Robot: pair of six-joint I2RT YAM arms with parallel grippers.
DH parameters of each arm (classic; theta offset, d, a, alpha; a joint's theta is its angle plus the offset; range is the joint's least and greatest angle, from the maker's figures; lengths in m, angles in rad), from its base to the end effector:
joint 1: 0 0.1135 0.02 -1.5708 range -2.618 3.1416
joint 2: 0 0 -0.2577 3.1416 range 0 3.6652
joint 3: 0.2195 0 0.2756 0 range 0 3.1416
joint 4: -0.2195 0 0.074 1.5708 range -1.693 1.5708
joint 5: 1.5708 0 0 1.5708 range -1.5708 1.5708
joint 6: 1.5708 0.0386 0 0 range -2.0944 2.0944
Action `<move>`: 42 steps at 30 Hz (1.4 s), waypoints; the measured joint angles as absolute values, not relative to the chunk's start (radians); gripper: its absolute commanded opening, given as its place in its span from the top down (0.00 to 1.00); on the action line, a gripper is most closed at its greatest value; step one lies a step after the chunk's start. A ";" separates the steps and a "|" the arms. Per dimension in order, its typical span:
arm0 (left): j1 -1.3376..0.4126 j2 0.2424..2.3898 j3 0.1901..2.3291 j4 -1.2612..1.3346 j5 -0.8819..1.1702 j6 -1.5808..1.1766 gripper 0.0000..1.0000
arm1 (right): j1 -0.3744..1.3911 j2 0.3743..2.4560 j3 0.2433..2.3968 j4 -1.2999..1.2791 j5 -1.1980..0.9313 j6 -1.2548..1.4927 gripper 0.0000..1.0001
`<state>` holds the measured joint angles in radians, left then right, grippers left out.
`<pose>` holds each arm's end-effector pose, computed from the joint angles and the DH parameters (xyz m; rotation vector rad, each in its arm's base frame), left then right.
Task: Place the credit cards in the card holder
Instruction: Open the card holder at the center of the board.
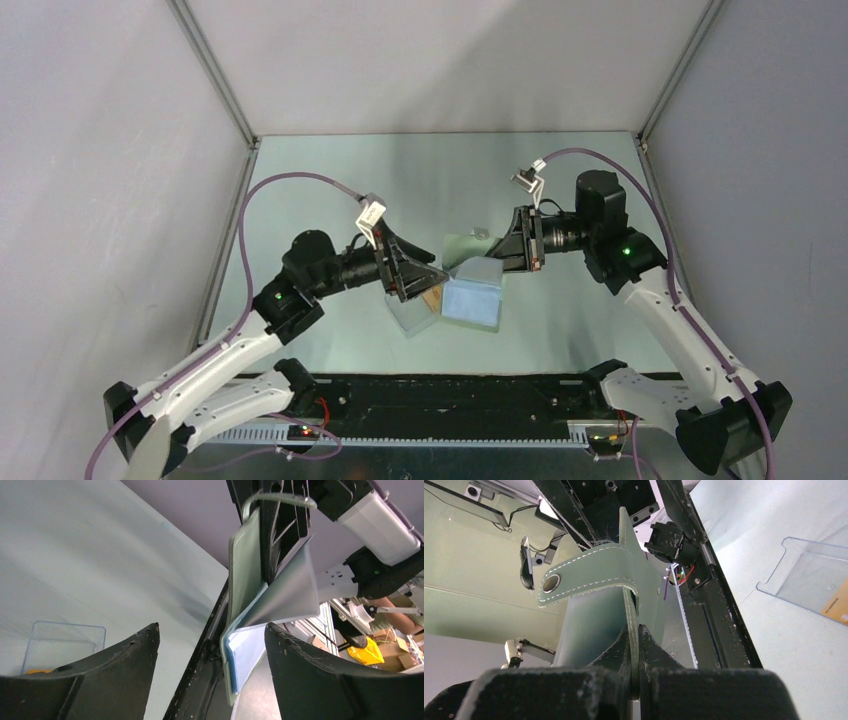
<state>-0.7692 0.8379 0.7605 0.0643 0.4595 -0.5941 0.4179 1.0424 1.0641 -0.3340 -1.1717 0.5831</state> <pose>0.1526 -0.1716 0.3426 0.5491 1.6883 -1.3900 0.2071 0.1309 0.3745 -0.7449 1.9354 1.7394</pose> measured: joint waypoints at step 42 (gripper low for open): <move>-0.769 0.981 0.712 0.356 0.579 -0.783 1.00 | 0.427 1.109 1.062 -0.300 -1.142 0.762 0.48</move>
